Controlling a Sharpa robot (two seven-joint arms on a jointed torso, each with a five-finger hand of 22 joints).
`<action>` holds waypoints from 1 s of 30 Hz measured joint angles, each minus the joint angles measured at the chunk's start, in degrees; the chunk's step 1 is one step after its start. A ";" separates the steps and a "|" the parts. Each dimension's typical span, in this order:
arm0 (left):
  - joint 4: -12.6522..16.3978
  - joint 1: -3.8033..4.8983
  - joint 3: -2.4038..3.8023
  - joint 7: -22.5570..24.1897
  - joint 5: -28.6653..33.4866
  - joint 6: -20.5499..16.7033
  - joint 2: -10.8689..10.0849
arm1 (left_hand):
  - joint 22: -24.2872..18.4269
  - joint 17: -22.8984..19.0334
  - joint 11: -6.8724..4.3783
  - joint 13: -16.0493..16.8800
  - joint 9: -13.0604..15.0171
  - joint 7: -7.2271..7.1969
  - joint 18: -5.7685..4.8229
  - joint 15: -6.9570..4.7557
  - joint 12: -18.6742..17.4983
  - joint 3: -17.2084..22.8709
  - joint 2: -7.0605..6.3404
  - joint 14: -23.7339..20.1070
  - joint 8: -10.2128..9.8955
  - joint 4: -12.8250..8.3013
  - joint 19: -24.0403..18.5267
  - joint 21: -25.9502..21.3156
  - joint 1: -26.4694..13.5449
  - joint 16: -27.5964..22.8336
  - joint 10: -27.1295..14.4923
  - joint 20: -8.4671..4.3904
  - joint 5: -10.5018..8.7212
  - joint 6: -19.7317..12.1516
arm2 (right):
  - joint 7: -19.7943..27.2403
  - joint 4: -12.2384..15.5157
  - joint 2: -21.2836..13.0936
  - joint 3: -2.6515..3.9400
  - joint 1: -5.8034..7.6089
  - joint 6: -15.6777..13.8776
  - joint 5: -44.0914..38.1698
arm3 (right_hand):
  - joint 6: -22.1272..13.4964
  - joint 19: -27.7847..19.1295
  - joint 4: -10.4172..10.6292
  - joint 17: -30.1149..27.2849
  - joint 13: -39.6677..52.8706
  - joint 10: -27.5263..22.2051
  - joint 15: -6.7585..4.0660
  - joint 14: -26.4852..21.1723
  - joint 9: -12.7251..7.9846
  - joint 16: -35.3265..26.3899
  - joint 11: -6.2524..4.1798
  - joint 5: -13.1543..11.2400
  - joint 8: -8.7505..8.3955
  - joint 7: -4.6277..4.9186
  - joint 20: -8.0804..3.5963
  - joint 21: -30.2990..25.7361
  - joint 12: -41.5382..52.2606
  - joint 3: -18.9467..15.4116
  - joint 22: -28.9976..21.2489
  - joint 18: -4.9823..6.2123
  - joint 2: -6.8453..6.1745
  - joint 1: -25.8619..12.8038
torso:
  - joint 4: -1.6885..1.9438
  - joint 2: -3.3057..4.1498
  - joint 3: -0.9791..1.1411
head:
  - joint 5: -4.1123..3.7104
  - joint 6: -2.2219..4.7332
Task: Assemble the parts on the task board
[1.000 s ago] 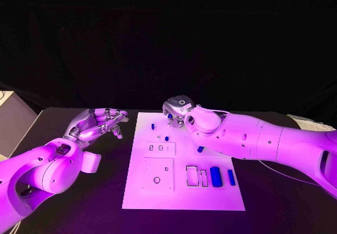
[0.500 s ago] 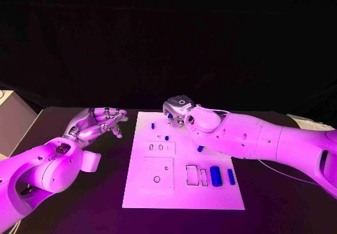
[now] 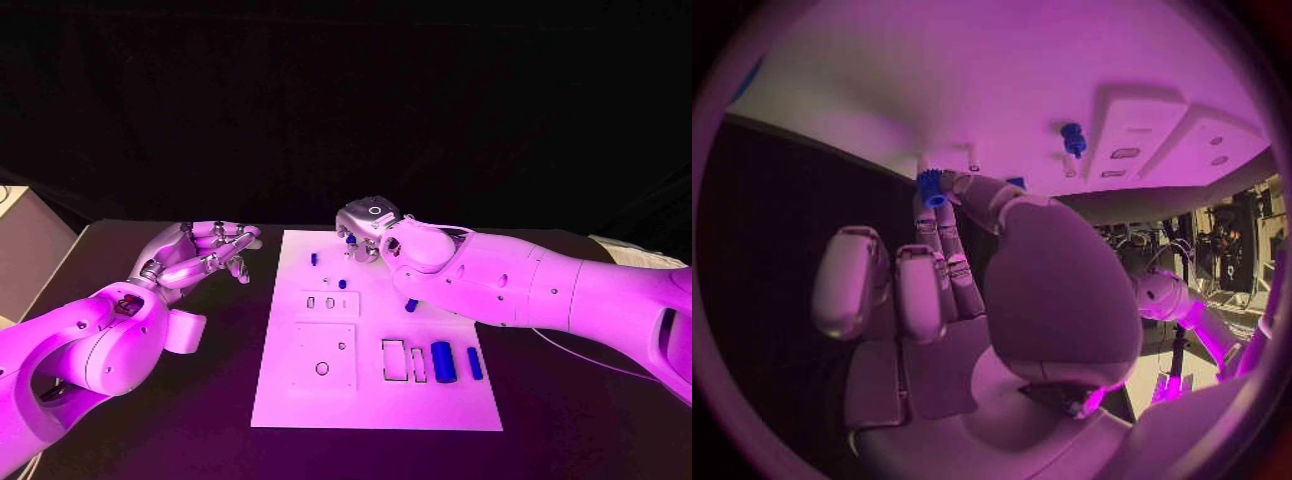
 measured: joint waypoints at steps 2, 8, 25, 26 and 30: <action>0.00 0.00 0.00 0.00 0.00 0.01 0.00 | 0.00 0.00 0.00 0.00 0.00 0.00 0.00 0.00 0.00 0.00 0.00 0.00 0.00 0.00 0.00 0.00 0.00 0.00 0.00 0.00 0.00 0.00 | 0.00 -0.18 0.05 0.00 0.00 0.00 0.00 | 0.00 0.00 0.00 0.00 0.38 0.00 0.00 0.00 0.00 0.00 0.00 0.00 0.00 0.00 0.00 0.00 0.00 0.00 0.00 0.00 -0.14 -0.14 | 0.01 -0.01 -0.02 | -0.05 0.05; -0.01 0.00 0.00 -0.02 -0.02 0.02 0.01 | 0.12 0.05 0.00 0.00 0.00 0.00 0.00 0.00 0.00 0.00 0.00 0.00 0.00 0.00 0.00 0.00 0.00 0.00 0.00 0.00 0.00 0.00 | 0.02 -0.60 0.35 0.00 -0.01 0.00 0.00 | 0.00 0.00 0.00 -0.01 0.41 0.00 0.00 0.00 0.00 0.00 0.00 0.00 0.00 0.00 0.00 0.00 0.00 -0.01 0.06 0.00 -0.12 -0.12 | 0.03 -0.04 -0.07 | -0.12 0.11; -0.07 0.00 0.00 -0.08 -0.07 0.09 0.02 | 0.17 0.04 0.00 0.00 0.03 0.00 0.00 0.00 0.00 0.00 0.00 0.00 0.00 0.00 0.00 0.26 0.00 0.00 0.00 0.00 0.00 0.00 | 0.14 -1.84 0.82 -0.07 -0.11 0.18 0.00 | 0.00 0.00 -0.02 -0.02 0.86 0.00 0.00 0.00 0.06 0.00 -0.01 -0.22 0.00 0.00 0.00 0.00 -0.23 -0.02 0.05 0.02 -0.03 -0.03 | 0.12 -0.18 -0.17 | -0.17 -0.13; -0.07 0.00 0.00 -0.08 -0.08 0.09 0.02 | 0.17 0.04 0.00 0.00 0.03 0.00 0.00 0.00 0.00 0.00 0.00 0.00 0.00 0.00 0.00 0.26 0.00 0.00 0.00 0.00 0.00 0.00 | 0.14 -1.91 0.84 -0.07 -0.11 0.22 0.00 | 0.00 0.00 -0.02 -0.02 0.88 0.00 0.00 0.00 0.06 0.00 -0.01 -0.22 0.00 0.00 0.00 0.00 -0.23 -0.02 0.05 0.02 -0.03 -0.03 | 0.12 -0.18 -0.17 | -0.19 -0.13; -0.09 0.00 0.00 -0.10 -0.09 0.11 0.01 | 0.17 0.04 0.00 0.00 0.03 0.00 0.00 0.00 0.00 0.00 0.00 0.00 0.00 0.00 -0.20 0.26 0.00 0.00 0.00 0.20 0.00 0.00 | 0.17 -2.25 0.90 -0.07 -0.12 0.38 0.00 | 0.00 0.00 -0.02 -0.03 1.13 -0.01 0.00 0.00 0.13 0.00 -0.01 -0.31 0.00 0.00 0.00 0.00 -0.35 -0.02 0.04 0.03 -0.04 -0.04 | 0.13 -0.20 -0.17 | -0.27 -0.13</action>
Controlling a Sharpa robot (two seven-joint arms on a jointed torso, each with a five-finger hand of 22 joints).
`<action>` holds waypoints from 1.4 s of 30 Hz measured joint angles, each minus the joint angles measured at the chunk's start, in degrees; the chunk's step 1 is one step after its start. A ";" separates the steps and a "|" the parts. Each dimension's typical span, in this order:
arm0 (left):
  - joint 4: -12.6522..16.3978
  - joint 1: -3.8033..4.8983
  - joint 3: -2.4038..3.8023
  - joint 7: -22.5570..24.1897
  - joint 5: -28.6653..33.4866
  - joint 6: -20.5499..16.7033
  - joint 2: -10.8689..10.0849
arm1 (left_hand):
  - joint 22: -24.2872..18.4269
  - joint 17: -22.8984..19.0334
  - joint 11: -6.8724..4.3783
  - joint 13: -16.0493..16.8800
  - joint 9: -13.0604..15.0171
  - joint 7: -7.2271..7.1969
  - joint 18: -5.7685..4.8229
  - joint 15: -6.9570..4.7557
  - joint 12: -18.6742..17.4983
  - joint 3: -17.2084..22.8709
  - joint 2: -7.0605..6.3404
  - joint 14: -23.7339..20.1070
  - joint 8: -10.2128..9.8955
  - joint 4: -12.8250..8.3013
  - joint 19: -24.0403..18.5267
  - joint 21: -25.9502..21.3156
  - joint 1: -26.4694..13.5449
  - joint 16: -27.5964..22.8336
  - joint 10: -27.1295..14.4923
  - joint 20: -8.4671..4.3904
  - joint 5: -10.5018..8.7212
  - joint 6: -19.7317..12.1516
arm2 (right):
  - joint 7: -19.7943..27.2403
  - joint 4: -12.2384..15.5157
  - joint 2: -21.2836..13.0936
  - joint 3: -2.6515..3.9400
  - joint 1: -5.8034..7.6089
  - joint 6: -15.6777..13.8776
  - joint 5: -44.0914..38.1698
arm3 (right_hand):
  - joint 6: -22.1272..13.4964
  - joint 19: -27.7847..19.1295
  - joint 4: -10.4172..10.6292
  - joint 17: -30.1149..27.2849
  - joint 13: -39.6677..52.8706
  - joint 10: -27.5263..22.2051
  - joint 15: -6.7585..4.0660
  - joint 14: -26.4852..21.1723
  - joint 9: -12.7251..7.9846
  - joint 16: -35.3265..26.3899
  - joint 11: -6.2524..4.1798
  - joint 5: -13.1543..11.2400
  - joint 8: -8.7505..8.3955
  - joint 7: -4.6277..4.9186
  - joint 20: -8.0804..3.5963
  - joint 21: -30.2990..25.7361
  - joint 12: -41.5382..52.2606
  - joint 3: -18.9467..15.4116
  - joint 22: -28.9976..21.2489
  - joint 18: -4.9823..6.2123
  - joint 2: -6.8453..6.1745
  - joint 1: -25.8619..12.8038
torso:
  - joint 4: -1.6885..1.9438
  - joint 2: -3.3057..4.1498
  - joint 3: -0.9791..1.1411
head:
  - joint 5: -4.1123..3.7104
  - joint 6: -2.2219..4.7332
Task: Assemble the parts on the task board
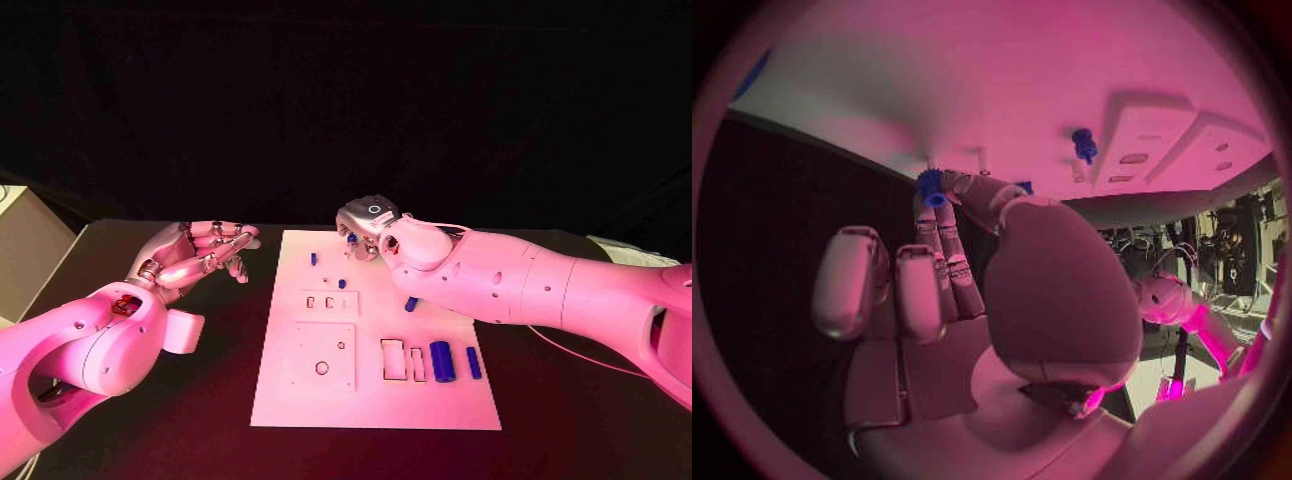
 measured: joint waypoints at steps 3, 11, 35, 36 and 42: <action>-0.02 0.00 0.00 -0.01 -0.01 0.02 -0.01 | 0.00 0.00 0.00 0.00 0.00 0.00 0.00 0.00 0.00 0.00 0.00 0.00 0.00 0.00 0.00 0.00 0.00 0.00 0.00 0.00 0.00 0.00 | 0.05 -0.19 0.02 0.00 0.00 0.07 0.00 | 0.00 0.00 0.00 0.00 0.00 0.00 0.00 0.00 0.00 0.00 0.00 -0.02 0.00 0.00 0.00 0.00 -0.11 0.00 0.00 0.00 0.00 0.00 | 0.00 -0.02 0.00 | -0.05 0.04; -0.05 0.00 0.00 -0.05 -0.04 0.06 -0.01 | 0.00 0.00 0.00 0.00 0.04 0.00 0.00 0.00 0.00 0.00 0.00 0.00 0.00 0.00 0.00 0.00 0.00 0.00 0.00 0.00 0.00 0.00 | 0.37 -0.59 0.18 -0.02 0.00 0.19 0.04 | -0.44 0.00 0.28 -0.16 -0.01 -0.06 0.00 0.00 0.14 0.00 -0.07 -0.12 0.00 0.22 0.00 0.00 -0.09 0.28 -0.11 0.00 -0.02 -0.02 | 0.01 -0.03 0.01 | -0.07 0.13; -0.14 0.00 0.00 -0.15 -0.13 0.17 0.02 | 0.15 -0.01 0.00 0.00 0.09 0.00 0.00 0.00 0.00 0.15 0.00 0.00 0.00 -0.15 -0.21 0.21 0.00 0.00 0.00 -0.21 0.00 0.00 | 1.61 -1.56 0.70 -0.13 0.04 0.24 1.14 | -2.42 -0.62 0.98 -1.77 -1.35 -2.67 0.43 0.00 0.85 -0.12 -1.14 -2.31 -1.17 0.76 0.62 -0.92 0.16 0.67 -1.36 0.02 -1.21 -1.23 | 0.09 -0.12 -0.14 | -0.15 0.00; -0.14 0.00 0.00 -0.15 -0.13 0.17 0.00 | 0.15 -0.02 0.00 0.00 0.09 0.00 0.00 0.00 0.00 0.15 0.00 0.00 0.00 -0.15 -0.21 0.21 0.00 0.00 0.00 -0.21 0.00 0.00 | 1.69 -1.69 0.74 -0.15 0.03 0.27 1.19 | -2.61 -0.63 1.07 -1.99 -1.67 -3.32 0.43 0.00 0.93 -0.28 -1.01 -2.31 -1.17 0.71 0.63 -1.13 0.02 0.76 -1.63 0.02 -1.26 -1.29 | 0.09 -0.12 -0.15 | -0.15 0.02; -0.05 0.00 0.00 -0.17 -0.15 0.17 -0.10 | 0.15 -0.02 0.00 0.00 0.09 0.00 0.00 0.00 0.00 0.15 0.00 0.00 0.00 -0.15 -0.21 0.21 0.00 0.00 0.00 -0.21 0.00 0.00 | 1.90 -2.02 0.78 -0.20 -0.01 0.58 1.38 | -3.07 -0.83 1.08 -2.45 -2.53 -4.99 0.83 0.00 1.07 -0.29 -0.64 -2.30 -1.44 0.99 0.83 -1.45 -0.10 0.76 -2.13 0.01 -1.43 -1.46 | 0.06 -0.12 -0.16 | -0.16 0.08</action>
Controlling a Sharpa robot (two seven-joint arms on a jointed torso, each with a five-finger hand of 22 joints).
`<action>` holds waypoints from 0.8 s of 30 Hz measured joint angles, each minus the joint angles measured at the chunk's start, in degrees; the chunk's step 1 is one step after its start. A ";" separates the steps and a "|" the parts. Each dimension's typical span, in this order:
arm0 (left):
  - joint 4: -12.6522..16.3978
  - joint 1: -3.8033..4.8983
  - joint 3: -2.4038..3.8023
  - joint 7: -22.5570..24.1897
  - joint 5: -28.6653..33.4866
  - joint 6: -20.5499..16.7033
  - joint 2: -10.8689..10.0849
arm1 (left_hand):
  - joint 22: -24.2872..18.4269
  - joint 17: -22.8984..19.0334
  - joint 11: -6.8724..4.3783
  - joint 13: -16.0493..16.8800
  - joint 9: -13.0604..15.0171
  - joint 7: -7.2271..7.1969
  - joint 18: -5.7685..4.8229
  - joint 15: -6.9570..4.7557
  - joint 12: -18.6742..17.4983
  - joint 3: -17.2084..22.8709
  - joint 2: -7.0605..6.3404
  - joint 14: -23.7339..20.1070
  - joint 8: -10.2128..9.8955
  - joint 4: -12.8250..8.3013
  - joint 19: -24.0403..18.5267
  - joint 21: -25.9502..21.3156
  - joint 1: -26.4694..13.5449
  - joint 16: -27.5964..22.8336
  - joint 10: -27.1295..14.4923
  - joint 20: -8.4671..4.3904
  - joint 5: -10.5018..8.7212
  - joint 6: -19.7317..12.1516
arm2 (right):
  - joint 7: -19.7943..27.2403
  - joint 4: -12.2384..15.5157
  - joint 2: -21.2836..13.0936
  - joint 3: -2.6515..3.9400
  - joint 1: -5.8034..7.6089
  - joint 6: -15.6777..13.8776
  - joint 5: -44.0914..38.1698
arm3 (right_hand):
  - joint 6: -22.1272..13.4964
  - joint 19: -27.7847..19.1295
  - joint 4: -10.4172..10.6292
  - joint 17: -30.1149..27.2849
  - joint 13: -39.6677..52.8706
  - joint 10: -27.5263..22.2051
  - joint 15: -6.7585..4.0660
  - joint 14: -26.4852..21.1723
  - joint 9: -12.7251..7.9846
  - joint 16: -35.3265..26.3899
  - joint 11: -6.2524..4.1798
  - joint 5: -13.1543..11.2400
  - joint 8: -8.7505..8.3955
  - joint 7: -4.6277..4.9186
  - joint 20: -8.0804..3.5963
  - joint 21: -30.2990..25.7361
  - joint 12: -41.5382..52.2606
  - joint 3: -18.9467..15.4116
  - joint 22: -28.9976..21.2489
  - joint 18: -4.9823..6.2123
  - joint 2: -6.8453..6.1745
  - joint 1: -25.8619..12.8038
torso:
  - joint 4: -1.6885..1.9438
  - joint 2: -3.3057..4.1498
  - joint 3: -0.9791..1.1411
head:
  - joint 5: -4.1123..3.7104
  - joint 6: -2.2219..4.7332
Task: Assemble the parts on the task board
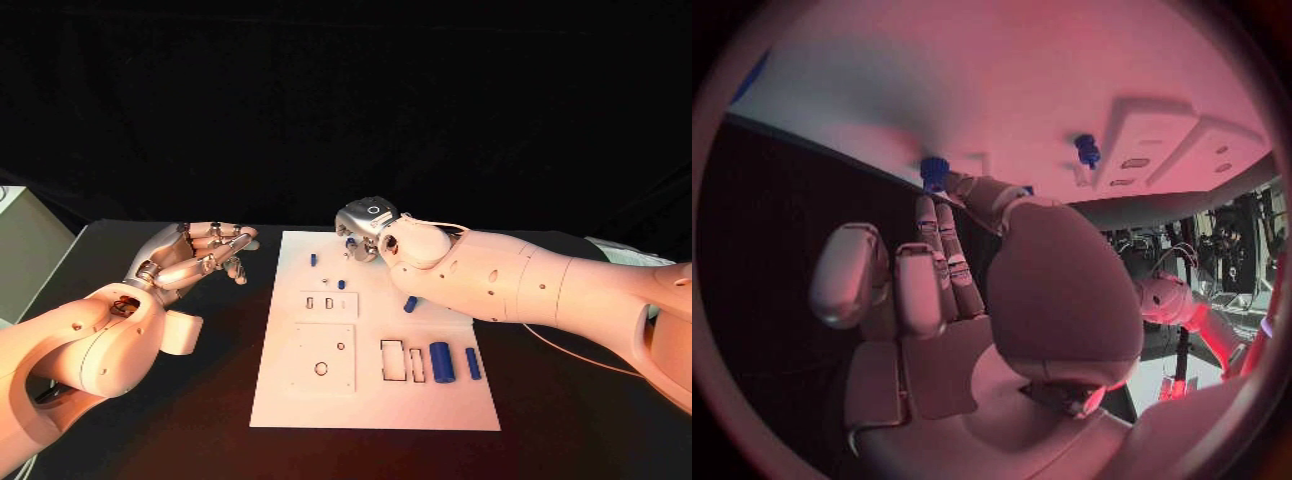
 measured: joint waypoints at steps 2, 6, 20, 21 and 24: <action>0.00 0.00 0.00 -0.01 -0.01 0.00 -0.03 | 0.00 0.00 0.00 0.00 0.00 0.00 0.00 0.00 0.00 0.00 0.00 0.00 0.00 0.00 0.00 0.00 0.00 0.00 0.00 0.00 0.00 0.00 | 0.04 -0.07 0.00 -0.01 0.00 0.12 0.05 | 0.00 0.00 0.00 0.00 -0.07 0.00 0.00 0.00 0.00 0.00 0.00 0.00 0.00 0.00 0.00 0.00 0.00 0.00 -0.07 0.01 0.00 0.00 | 0.00 0.00 0.00 | -0.03 0.00; 0.00 0.00 0.00 -0.03 -0.02 0.00 -0.06 | 0.00 0.00 0.00 0.00 0.00 0.00 0.00 0.00 0.00 0.00 0.00 0.00 0.00 0.00 0.00 0.00 0.00 0.00 0.00 0.00 0.00 0.00 | 0.10 -0.09 -0.01 -0.02 0.00 0.33 0.12 | 0.00 0.00 0.00 0.00 -0.16 -0.17 0.00 0.00 0.08 0.00 0.17 0.00 0.00 0.00 0.00 0.00 0.00 0.00 -0.07 0.01 0.00 0.00 | 0.00 0.00 0.03 | -0.08 -0.07; -0.57 0.01 0.00 -0.05 -0.08 0.03 -0.05 | 0.10 0.00 0.00 0.00 -0.01 0.00 0.00 0.00 0.00 0.00 0.00 0.00 -0.26 0.00 0.00 -0.01 0.00 0.00 0.00 0.01 0.00 0.00 | 0.72 3.19 -2.60 -0.04 0.00 -1.46 0.64 | -1.95 -0.52 1.41 -1.35 -1.69 -7.03 0.42 0.01 0.50 -0.26 0.66 -1.00 -1.98 -0.81 0.94 -1.93 0.00 -8.85 -1.82 0.02 0.96 1.43 | 0.07 -0.10 0.13 | -0.29 0.01; -0.70 0.00 0.00 -0.05 -0.09 0.04 -0.05 | 0.10 0.00 0.00 0.00 -0.01 0.00 0.00 0.00 0.00 0.00 0.00 0.00 -0.26 0.00 0.00 0.04 0.00 0.07 0.00 0.01 0.00 0.00 | 0.91 3.98 -3.21 -0.04 -0.01 -2.04 0.84 | -2.64 -0.72 2.42 -1.57 -1.69 -8.13 0.85 0.00 0.39 -0.26 0.71 -0.54 -2.62 -1.03 1.14 -2.76 0.00 -13.52 -2.78 0.02 1.50 2.74 | 0.04 -0.13 0.13 | -0.29 0.05; -1.15 -0.01 0.00 -0.05 -0.10 0.05 -0.09 | 0.10 0.00 0.00 0.00 -0.01 0.00 0.00 0.00 0.00 0.00 0.00 0.00 -0.26 0.00 0.00 0.19 0.00 0.23 0.00 0.01 0.00 0.00 | 1.70 6.97 -5.58 0.14 -0.03 -4.37 2.05 | -4.22 -0.81 7.44 -1.87 -1.69 -9.02 1.03 0.00 -0.03 -0.26 1.23 0.46 -4.14 -2.01 1.23 -4.24 0.00 -24.81 -4.38 0.02 2.56 6.54 | -0.09 -0.17 0.19 | -0.15 0.30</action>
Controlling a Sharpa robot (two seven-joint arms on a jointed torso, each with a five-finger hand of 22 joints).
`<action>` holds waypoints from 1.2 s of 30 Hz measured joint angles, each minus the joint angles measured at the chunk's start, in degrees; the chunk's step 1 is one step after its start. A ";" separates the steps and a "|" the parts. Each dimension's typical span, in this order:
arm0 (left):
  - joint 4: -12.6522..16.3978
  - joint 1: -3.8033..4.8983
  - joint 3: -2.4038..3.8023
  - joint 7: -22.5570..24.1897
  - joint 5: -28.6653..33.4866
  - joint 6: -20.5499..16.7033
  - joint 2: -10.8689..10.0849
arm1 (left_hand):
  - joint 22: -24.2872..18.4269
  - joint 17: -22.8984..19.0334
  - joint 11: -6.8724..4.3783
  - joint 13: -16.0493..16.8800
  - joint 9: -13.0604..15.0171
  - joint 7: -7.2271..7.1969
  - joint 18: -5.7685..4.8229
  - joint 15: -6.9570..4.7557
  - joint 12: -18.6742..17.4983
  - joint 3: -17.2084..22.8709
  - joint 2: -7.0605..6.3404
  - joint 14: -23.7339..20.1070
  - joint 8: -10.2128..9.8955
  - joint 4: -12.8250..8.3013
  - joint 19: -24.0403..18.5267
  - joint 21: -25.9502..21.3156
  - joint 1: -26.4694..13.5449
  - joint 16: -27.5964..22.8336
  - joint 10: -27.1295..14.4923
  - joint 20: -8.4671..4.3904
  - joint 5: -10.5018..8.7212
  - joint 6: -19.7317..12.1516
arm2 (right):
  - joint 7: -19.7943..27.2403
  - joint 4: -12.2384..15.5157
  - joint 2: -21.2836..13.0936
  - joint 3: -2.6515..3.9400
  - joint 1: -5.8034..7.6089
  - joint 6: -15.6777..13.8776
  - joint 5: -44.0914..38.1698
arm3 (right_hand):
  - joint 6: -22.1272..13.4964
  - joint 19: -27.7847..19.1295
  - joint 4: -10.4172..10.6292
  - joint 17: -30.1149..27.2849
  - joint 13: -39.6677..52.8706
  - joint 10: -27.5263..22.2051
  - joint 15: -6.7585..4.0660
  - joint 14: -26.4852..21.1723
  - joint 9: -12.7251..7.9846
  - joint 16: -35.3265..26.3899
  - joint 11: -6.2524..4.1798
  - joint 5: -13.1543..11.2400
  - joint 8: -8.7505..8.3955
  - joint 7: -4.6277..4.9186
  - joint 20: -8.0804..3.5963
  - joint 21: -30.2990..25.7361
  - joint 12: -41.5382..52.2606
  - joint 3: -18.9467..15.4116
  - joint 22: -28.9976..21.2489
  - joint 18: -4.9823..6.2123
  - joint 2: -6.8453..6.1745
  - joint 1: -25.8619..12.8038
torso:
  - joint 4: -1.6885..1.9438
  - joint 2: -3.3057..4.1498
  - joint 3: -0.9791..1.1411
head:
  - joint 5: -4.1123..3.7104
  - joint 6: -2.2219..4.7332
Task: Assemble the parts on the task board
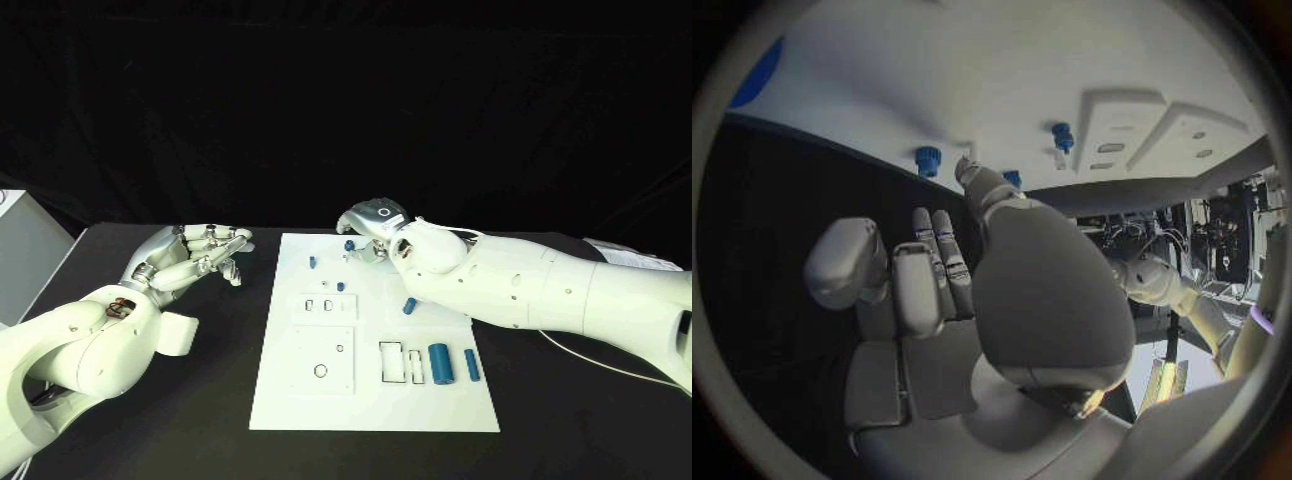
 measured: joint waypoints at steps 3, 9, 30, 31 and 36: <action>-0.45 0.00 0.00 0.04 -0.01 0.02 -0.04 | 0.07 0.00 0.00 0.00 0.00 0.00 0.00 0.00 0.00 0.00 0.00 0.00 0.00 0.00 0.00 0.00 0.00 0.00 0.00 0.00 0.00 0.00 | 0.95 2.99 -2.49 0.43 0.09 -2.30 1.92 | -1.16 0.00 5.27 0.06 0.09 0.43 0.00 0.00 -0.06 0.00 -0.29 0.22 -0.85 -0.36 0.00 -0.16 0.01 -4.63 -0.20 0.00 -0.31 2.74 | -0.20 -0.02 0.10 | 0.00 0.41; -1.67 0.00 -0.01 0.13 -0.01 0.08 0.10 | 0.10 0.00 0.00 0.00 0.06 0.00 0.00 0.00 0.00 0.00 0.00 0.00 0.00 0.00 -0.14 0.00 0.00 0.00 0.00 0.14 0.00 0.00 | 3.21 8.06 -8.37 1.25 0.99 -5.09 9.34 | -0.74 0.77 9.21 0.86 1.39 7.07 -0.96 -0.06 0.42 0.45 -1.84 0.75 -0.85 0.72 -0.77 -0.15 2.03 -5.18 0.54 0.00 0.50 4.82 | -0.74 -0.28 0.53 | -0.30 1.06; -3.56 -0.92 -0.03 0.50 0.07 0.48 1.17 | 0.24 0.00 0.00 0.00 0.05 0.00 0.00 0.00 0.00 0.00 0.00 0.00 0.00 0.00 -0.42 0.22 0.00 0.00 0.00 0.01 0.00 0.00 | 2.45 6.75 -17.45 1.52 1.72 3.35 30.45 | 0.47 2.38 8.67 13.39 64.31 26.79 -2.86 0.05 2.97 5.94 -3.77 5.32 2.72 1.25 -2.79 8.81 65.85 0.64 13.11 -0.91 -2.02 4.04 | -2.14 -1.06 2.20 | -1.15 1.51; -3.58 -0.94 -0.03 0.52 0.07 0.50 1.20 | 0.24 -0.01 0.00 0.00 0.05 0.00 0.01 0.00 0.00 0.00 0.00 0.00 0.00 0.00 -0.42 0.22 0.00 0.00 0.00 0.00 0.00 0.00 | 1.88 6.63 -17.39 1.52 1.72 3.84 30.56 | 0.17 2.43 8.67 13.72 67.44 27.69 -2.76 0.10 3.04 6.38 -3.70 5.32 2.94 1.35 -2.74 9.65 68.86 0.64 14.21 -1.03 -2.00 3.76 | -2.16 -1.06 2.25 | -1.15 1.47; -3.65 -1.09 -0.02 0.57 0.08 0.62 1.30 | 0.24 -0.01 0.00 0.00 0.05 0.00 0.01 0.00 0.00 0.00 0.00 0.00 0.00 0.00 -0.63 0.22 0.00 0.00 0.00 0.22 0.00 0.00 | -1.12 6.18 -16.75 1.49 1.66 6.15 30.68 | -0.64 2.42 9.16 13.88 71.29 28.40 -2.22 -0.02 3.40 8.17 -3.38 5.32 3.74 1.75 -2.09 13.23 78.97 0.11 18.06 -1.79 -1.77 2.48 | -2.16 -1.06 2.29 | -1.26 1.18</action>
